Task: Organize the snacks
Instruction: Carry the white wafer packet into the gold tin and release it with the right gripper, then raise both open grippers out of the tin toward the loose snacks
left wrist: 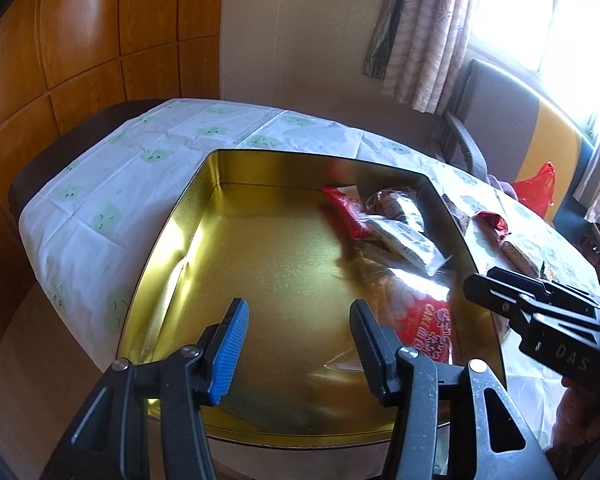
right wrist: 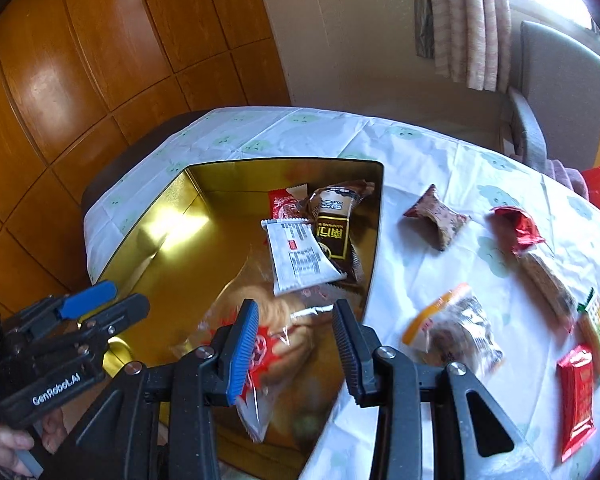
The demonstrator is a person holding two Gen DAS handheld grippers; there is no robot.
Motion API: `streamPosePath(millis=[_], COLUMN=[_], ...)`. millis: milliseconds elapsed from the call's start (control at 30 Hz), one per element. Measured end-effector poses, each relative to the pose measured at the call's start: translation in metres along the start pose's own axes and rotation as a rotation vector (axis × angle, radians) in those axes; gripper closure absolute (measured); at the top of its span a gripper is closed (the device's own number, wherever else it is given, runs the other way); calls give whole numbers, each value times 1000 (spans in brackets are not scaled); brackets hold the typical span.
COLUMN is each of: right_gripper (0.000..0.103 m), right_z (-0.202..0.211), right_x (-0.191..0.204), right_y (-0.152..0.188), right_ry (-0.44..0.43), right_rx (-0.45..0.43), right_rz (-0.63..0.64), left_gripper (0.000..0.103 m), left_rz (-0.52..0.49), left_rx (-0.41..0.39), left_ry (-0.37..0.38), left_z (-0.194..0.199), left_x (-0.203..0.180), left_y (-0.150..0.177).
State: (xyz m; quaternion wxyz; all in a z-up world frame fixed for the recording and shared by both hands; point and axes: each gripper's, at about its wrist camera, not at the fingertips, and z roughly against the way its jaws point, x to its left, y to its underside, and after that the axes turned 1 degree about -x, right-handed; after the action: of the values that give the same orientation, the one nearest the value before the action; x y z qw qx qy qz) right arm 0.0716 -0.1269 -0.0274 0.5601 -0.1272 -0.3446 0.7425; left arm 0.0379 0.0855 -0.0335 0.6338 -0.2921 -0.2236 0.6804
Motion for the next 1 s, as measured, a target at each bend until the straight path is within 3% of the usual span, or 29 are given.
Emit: streamPosePath(millis=[633, 1000], right_gripper=[64, 64], right_z=[46, 56], right_x=[-22, -48], right_y=[30, 51], right_ry=[64, 107], right_rx=[-63, -53], right_rz=[-73, -142], left_gripper=[49, 48], left_rz=[-67, -89], left_rx=[-14, -2], left_ry=[28, 33], left_z=[11, 9], left_x=[-24, -33], left_y=[5, 10])
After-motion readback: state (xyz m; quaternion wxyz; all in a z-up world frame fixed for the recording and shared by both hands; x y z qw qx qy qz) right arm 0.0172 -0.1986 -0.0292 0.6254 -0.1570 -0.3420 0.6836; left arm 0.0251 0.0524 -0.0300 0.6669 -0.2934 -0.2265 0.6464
